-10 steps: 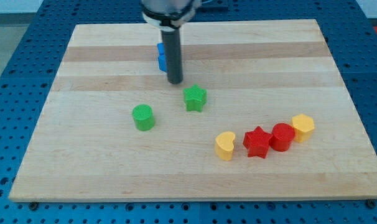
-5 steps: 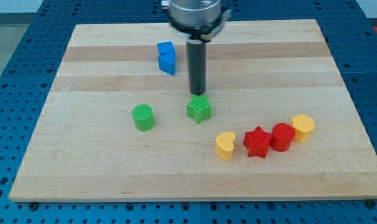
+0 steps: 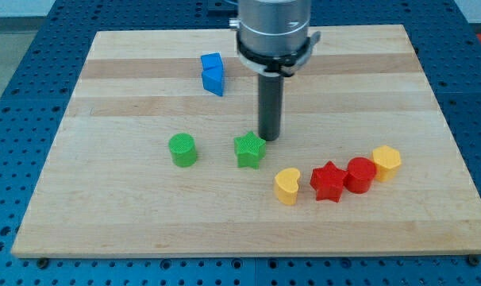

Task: Push the green star into the green circle

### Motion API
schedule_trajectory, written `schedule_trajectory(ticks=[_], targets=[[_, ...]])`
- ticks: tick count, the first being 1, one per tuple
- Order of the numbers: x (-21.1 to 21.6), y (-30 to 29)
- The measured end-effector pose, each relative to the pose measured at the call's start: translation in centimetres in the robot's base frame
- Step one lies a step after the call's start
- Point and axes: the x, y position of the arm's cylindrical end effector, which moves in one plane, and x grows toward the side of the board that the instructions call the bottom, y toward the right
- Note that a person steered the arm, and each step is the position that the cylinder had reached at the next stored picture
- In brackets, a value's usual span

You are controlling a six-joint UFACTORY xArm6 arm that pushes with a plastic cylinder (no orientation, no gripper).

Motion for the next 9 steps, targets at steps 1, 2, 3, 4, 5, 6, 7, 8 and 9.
schedule_trajectory(ticks=[1,2,3,4,5,6,7,8,9], targets=[[0.4,3.2],[2.7,3.4],[3.1,1.7],[3.1,-0.4],[3.3,-1.9],[3.8,-3.6],[3.7,-5.0],[3.6,-6.1],[3.6,-6.2]])
